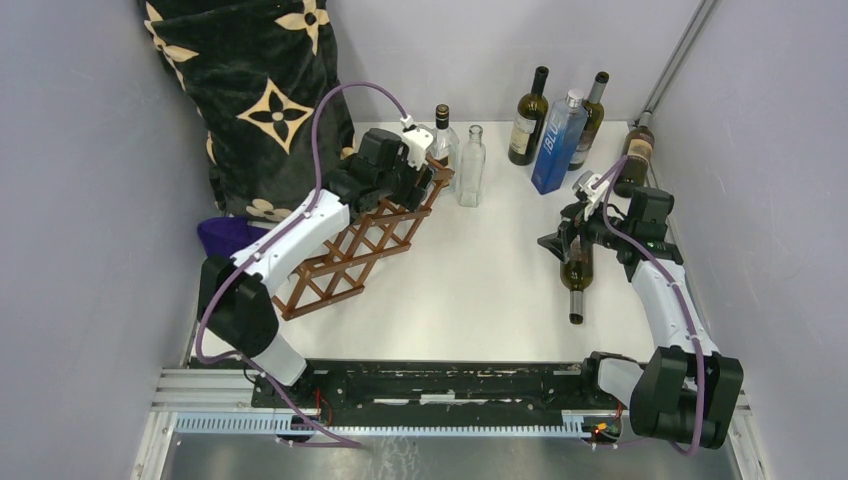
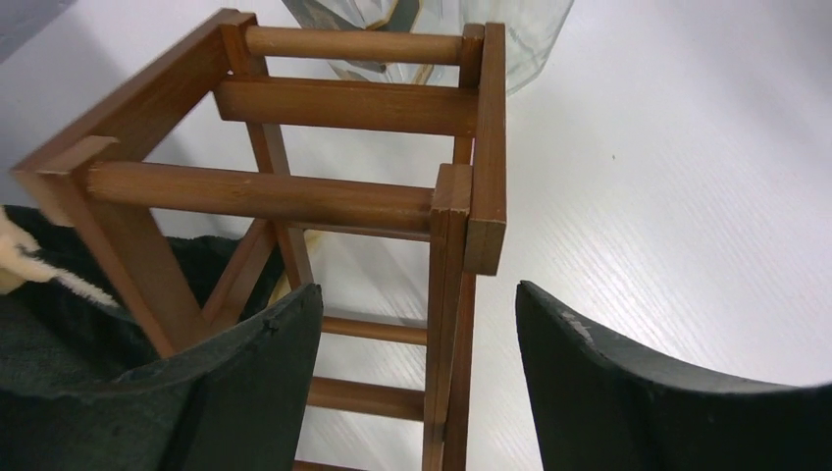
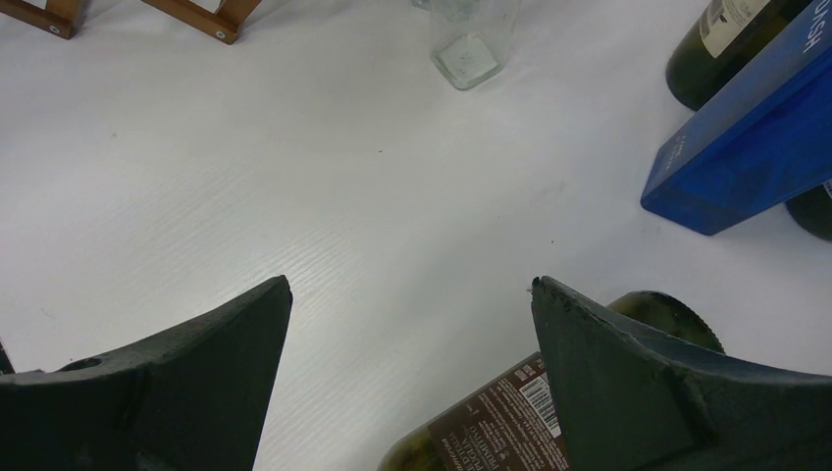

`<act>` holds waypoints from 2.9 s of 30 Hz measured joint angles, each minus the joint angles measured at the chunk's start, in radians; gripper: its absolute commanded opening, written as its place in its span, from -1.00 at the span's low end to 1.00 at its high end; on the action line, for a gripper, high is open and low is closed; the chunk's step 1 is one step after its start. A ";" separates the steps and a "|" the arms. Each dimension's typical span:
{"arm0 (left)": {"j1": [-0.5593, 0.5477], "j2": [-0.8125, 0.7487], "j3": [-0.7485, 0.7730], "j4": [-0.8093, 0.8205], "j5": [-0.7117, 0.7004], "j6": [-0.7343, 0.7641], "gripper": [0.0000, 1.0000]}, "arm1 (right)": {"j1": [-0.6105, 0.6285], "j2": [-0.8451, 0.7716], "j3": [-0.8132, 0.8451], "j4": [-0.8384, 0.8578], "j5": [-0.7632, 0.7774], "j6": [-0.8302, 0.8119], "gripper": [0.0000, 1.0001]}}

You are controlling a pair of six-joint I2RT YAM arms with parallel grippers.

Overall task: Put the wine bottle on the wine rack
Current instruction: Adjust the wine rack at the center of the board, then pick up the wine bottle from the center of the board.

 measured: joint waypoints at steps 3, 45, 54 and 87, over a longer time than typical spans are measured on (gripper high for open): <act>0.000 -0.031 0.018 -0.017 -0.006 -0.022 0.61 | 0.000 -0.002 0.000 -0.013 -0.006 -0.023 0.96; 0.000 -0.392 -0.072 0.351 0.110 -0.475 0.91 | 0.282 0.324 0.386 0.276 -0.193 -0.237 0.96; 0.000 -0.439 -0.087 0.343 0.054 -0.474 0.92 | 0.349 0.562 0.626 0.455 -0.077 0.122 0.96; 0.000 -0.422 -0.087 0.312 0.000 -0.406 1.00 | 0.414 0.792 0.756 0.508 0.080 0.269 0.36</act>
